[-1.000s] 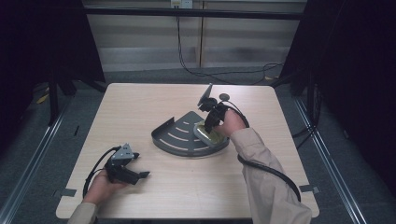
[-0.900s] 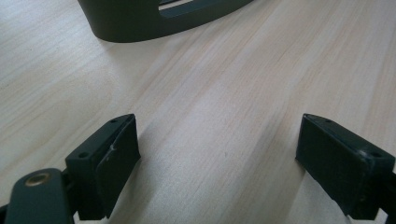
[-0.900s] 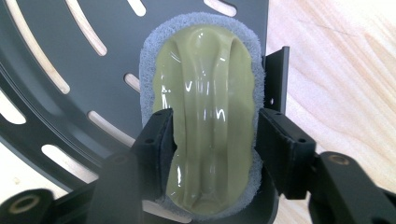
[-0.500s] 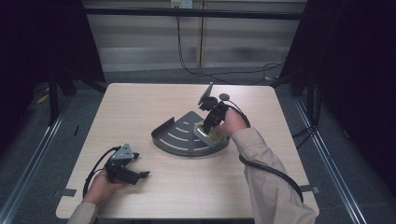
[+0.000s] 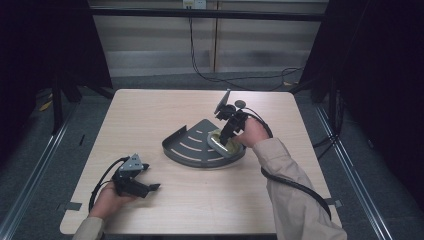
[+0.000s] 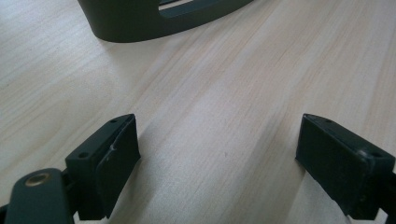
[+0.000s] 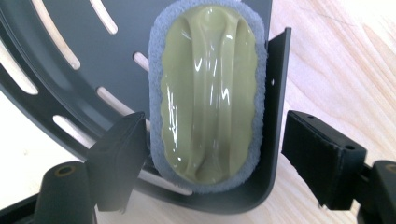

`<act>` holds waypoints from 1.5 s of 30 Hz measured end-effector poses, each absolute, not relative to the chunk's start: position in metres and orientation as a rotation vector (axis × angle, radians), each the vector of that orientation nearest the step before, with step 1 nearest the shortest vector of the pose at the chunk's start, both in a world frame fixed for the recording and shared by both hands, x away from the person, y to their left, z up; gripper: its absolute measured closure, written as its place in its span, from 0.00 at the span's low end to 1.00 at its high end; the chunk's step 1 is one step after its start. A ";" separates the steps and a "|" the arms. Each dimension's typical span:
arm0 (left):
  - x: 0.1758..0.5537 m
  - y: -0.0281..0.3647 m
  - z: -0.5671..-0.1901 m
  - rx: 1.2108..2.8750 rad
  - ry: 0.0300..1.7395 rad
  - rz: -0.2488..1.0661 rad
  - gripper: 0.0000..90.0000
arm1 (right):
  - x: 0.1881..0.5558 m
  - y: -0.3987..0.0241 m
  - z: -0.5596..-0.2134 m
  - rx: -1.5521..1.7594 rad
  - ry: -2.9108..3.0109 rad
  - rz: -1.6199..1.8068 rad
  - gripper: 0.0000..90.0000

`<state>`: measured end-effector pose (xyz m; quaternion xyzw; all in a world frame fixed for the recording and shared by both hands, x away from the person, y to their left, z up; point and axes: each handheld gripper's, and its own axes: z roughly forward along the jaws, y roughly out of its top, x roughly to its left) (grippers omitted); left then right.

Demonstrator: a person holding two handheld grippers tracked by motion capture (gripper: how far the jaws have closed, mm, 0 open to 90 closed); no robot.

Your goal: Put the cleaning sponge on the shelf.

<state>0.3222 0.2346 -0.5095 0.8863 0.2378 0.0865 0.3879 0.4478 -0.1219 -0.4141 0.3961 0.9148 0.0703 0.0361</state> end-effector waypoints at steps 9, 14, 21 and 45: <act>0.322 0.235 -0.509 2.255 0.606 0.220 0.14 | 0.438 -0.134 -0.407 1.222 2.812 0.217 0.25; 0.322 0.235 -0.509 2.256 0.606 0.224 0.14 | 0.433 -0.140 -0.404 1.215 2.823 0.207 0.25; 0.322 0.235 -0.509 2.255 0.605 0.223 0.14 | 0.424 -0.147 -0.401 1.214 2.826 0.222 0.25; 0.322 0.235 -0.509 2.256 0.606 0.224 0.14 | 0.394 -0.170 -0.398 1.182 2.840 0.277 0.23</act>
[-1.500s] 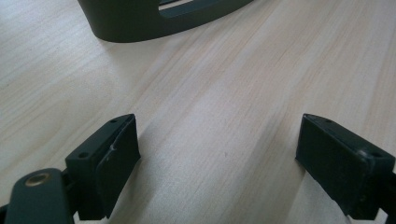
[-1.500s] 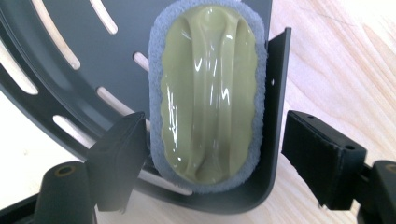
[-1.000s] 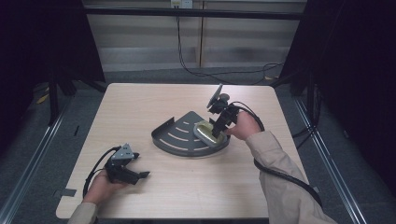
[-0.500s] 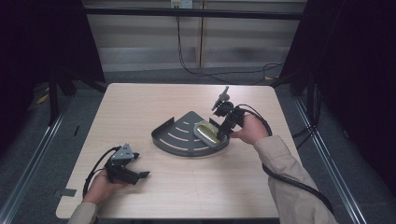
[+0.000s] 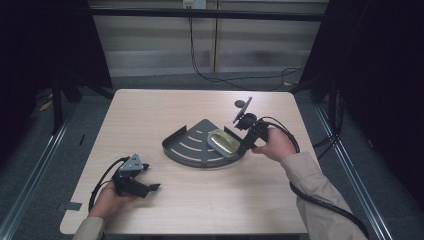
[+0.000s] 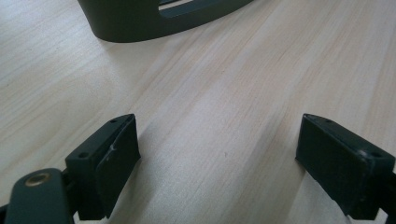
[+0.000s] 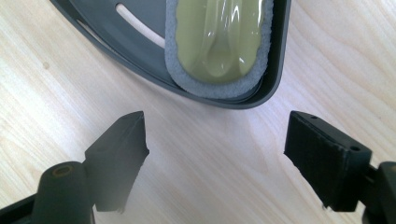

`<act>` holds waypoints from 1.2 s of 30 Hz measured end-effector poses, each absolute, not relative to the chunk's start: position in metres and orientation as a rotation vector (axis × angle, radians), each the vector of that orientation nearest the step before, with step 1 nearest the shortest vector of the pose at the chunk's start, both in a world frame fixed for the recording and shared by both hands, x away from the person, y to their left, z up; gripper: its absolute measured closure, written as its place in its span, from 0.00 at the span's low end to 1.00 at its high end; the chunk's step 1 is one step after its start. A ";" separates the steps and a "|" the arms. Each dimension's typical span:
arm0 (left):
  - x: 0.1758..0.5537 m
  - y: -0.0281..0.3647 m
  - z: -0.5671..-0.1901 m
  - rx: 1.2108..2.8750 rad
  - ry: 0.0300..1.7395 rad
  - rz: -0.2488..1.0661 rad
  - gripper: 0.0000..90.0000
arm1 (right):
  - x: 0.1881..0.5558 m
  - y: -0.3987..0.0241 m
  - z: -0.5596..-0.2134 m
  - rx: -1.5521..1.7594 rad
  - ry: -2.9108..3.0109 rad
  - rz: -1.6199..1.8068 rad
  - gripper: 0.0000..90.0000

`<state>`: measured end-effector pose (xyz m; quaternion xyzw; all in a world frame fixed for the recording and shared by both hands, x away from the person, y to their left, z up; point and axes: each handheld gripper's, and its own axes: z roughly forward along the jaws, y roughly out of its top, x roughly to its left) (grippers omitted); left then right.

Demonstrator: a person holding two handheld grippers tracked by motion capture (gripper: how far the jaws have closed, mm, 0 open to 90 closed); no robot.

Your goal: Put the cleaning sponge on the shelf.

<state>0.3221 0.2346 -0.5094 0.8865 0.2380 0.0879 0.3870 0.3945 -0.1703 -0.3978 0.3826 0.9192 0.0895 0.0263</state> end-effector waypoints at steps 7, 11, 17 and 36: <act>0.322 0.235 -0.509 2.261 0.601 0.225 0.14 | 0.385 -0.179 -0.401 1.183 2.849 0.253 0.23; 0.322 0.235 -0.509 2.260 0.601 0.224 0.14 | 0.377 -0.185 -0.402 1.174 2.853 0.264 0.23; 0.322 0.235 -0.509 2.262 0.601 0.225 0.14 | 0.370 -0.190 -0.403 1.170 2.849 0.248 0.23; 0.322 0.235 -0.509 2.261 0.602 0.224 0.14 | 0.343 -0.201 -0.417 1.101 2.864 0.211 0.23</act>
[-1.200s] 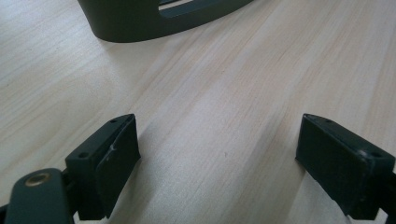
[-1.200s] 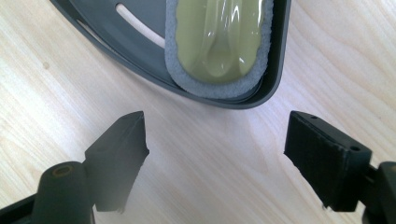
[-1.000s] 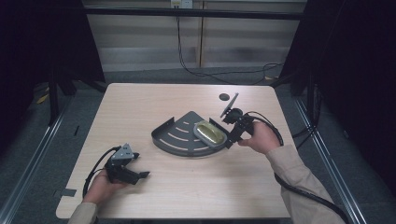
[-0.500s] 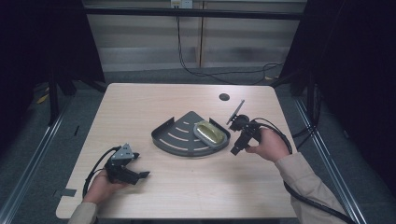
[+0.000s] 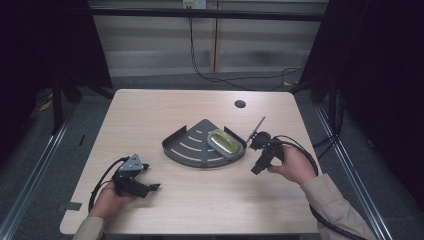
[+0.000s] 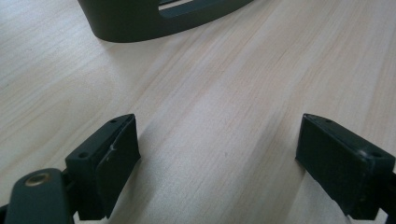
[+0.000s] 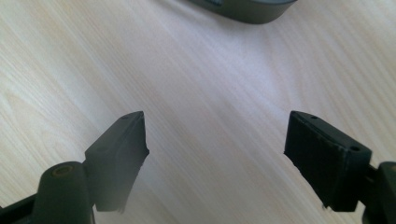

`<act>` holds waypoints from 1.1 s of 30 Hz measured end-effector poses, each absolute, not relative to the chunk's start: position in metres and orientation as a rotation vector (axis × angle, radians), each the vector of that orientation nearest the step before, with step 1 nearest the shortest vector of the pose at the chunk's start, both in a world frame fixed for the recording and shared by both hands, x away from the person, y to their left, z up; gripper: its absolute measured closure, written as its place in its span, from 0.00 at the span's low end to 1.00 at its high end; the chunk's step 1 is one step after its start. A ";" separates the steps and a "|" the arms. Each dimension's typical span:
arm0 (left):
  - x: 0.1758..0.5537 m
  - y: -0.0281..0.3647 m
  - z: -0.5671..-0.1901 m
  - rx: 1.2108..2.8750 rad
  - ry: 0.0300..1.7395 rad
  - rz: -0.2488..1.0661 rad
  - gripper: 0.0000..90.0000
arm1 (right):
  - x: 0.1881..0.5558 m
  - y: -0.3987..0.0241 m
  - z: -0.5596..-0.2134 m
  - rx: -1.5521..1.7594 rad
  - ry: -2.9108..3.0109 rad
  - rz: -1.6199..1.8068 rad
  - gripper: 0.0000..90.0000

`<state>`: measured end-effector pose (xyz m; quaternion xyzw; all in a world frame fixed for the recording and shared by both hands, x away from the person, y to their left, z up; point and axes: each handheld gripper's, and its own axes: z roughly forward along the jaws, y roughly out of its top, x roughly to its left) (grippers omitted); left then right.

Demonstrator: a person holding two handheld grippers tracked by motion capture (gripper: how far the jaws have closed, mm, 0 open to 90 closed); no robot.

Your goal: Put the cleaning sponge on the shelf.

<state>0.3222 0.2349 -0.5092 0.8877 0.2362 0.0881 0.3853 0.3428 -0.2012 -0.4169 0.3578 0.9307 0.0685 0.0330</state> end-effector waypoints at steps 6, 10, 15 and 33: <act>0.322 0.235 -0.509 2.261 0.602 0.224 0.14 | 0.336 -0.208 -0.424 1.118 2.865 0.229 0.22; 0.322 0.235 -0.509 2.261 0.602 0.224 0.14 | 0.332 -0.211 -0.428 1.131 2.864 0.235 0.22; 0.322 0.235 -0.509 2.261 0.602 0.224 0.14 | 0.326 -0.220 -0.432 1.156 2.855 0.251 0.22; 0.322 0.235 -0.509 2.260 0.602 0.225 0.14 | 0.305 -0.250 -0.453 1.234 2.787 0.315 0.23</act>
